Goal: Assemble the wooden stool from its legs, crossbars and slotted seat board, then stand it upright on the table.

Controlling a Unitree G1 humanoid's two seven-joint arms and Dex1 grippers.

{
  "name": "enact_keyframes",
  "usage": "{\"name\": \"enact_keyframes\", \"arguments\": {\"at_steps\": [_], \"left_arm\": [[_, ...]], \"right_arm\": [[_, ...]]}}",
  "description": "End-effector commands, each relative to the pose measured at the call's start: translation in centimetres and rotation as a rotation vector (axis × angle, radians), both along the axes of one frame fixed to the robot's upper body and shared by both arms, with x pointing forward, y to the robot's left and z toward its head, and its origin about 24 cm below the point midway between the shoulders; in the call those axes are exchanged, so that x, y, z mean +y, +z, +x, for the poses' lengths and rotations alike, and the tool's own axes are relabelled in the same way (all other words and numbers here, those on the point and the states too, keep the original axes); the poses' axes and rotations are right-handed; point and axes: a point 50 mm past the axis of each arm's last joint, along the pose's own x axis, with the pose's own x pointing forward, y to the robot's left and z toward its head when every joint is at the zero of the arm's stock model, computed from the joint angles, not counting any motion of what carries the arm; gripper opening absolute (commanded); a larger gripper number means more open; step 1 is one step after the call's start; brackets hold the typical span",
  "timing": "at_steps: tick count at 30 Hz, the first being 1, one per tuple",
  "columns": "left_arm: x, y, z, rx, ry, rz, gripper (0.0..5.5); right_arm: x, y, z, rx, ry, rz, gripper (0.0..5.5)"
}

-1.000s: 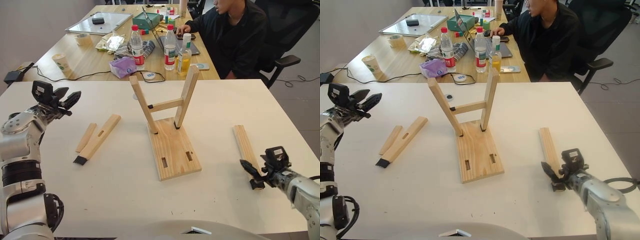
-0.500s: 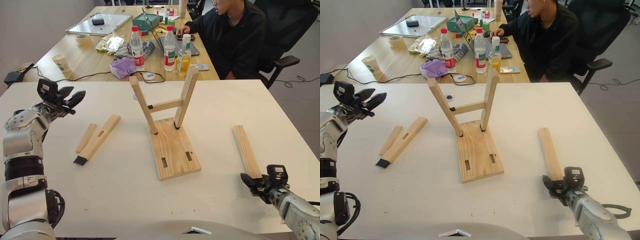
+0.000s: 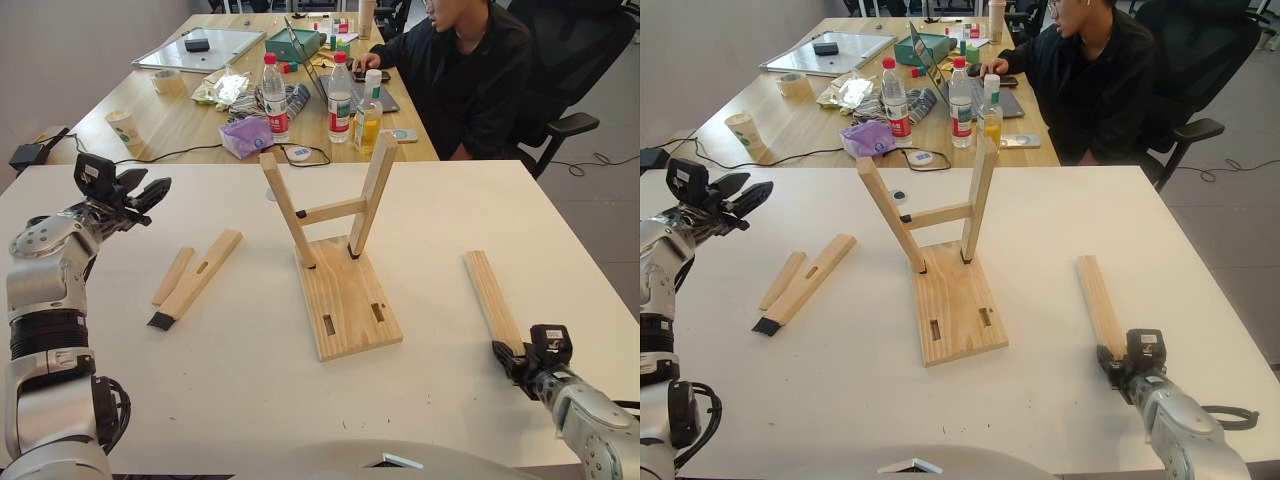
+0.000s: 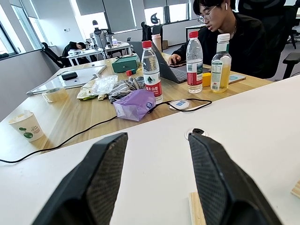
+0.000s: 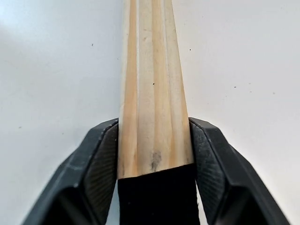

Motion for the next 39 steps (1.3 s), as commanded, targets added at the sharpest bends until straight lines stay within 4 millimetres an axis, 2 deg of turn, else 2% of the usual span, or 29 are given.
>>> {"name": "enact_keyframes", "arguments": {"at_steps": [1, 3, 4, 8, 10, 13, 16, 18, 21, 24, 25, 32, 35, 37, 39], "left_arm": [[-0.9, -0.1, 0.5, -0.010, -0.018, 0.003, 2.39], [-1.5, -0.2, 0.6, -0.015, -0.033, 0.001, 2.39], [-1.6, -0.1, 0.7, -0.020, -0.034, 0.000, 2.39], [-1.9, -0.3, 0.6, -0.029, -0.023, -0.010, 2.39], [-2.3, -0.4, 0.7, -0.034, -0.029, -0.016, 2.39], [-2.6, -0.5, 0.4, -0.036, -0.032, -0.025, 2.39], [-2.3, -0.6, 0.2, -0.035, -0.019, -0.027, 2.39], [-2.2, -0.4, 0.1, -0.037, -0.011, -0.030, 2.39], [-2.2, -0.4, 0.1, -0.038, -0.009, -0.034, 2.39], [-2.4, -0.3, 0.2, -0.042, -0.013, -0.035, 2.39], [-2.4, -0.3, 0.2, -0.043, -0.012, -0.035, 2.39], [-2.1, -0.5, -0.4, -0.051, 0.009, -0.041, 2.39], [-1.8, -0.6, -0.8, -0.054, 0.034, -0.040, 2.39], [-0.9, -0.7, -1.2, -0.048, 0.076, -0.048, 2.39], [-0.2, -1.1, -1.4, -0.017, 0.107, -0.030, 2.39]], "right_arm": [[-2.0, 1.2, 3.7, -0.055, 0.239, -0.625, 2.05], [-2.3, 2.6, 6.7, -0.141, 0.499, -1.089, 2.05], [-2.5, 2.6, 7.8, -0.142, 0.633, -1.276, 2.05], [-1.8, 0.8, 10.1, -0.140, 1.130, -1.716, 2.05], [-1.0, -0.1, 10.1, -0.190, 1.324, -1.852, 2.05], [-0.3, -1.7, 9.3, -0.339, 1.518, -1.988, 2.05], [-0.3, -3.1, 7.9, -0.438, 1.667, -2.018, 2.05], [-0.4, -3.4, 7.3, -0.467, 1.707, -2.008, 2.05], [0.1, -3.1, 7.6, -0.552, 1.679, -2.002, 2.05], [0.2, -2.8, 8.0, -0.567, 1.675, -1.988, 2.05], [0.2, -2.7, 8.2, -0.562, 1.679, -1.983, 2.42], [-0.8, -1.9, 9.0, -0.562, 1.687, -1.995, 3.66], [-2.8, 1.0, 10.9, -0.526, 1.439, -1.982, 3.70], [-4.5, 5.8, 13.4, -0.538, 1.103, -1.979, 3.70], [-5.9, 10.9, 14.4, -0.619, 0.711, -1.826, 3.70]]}}
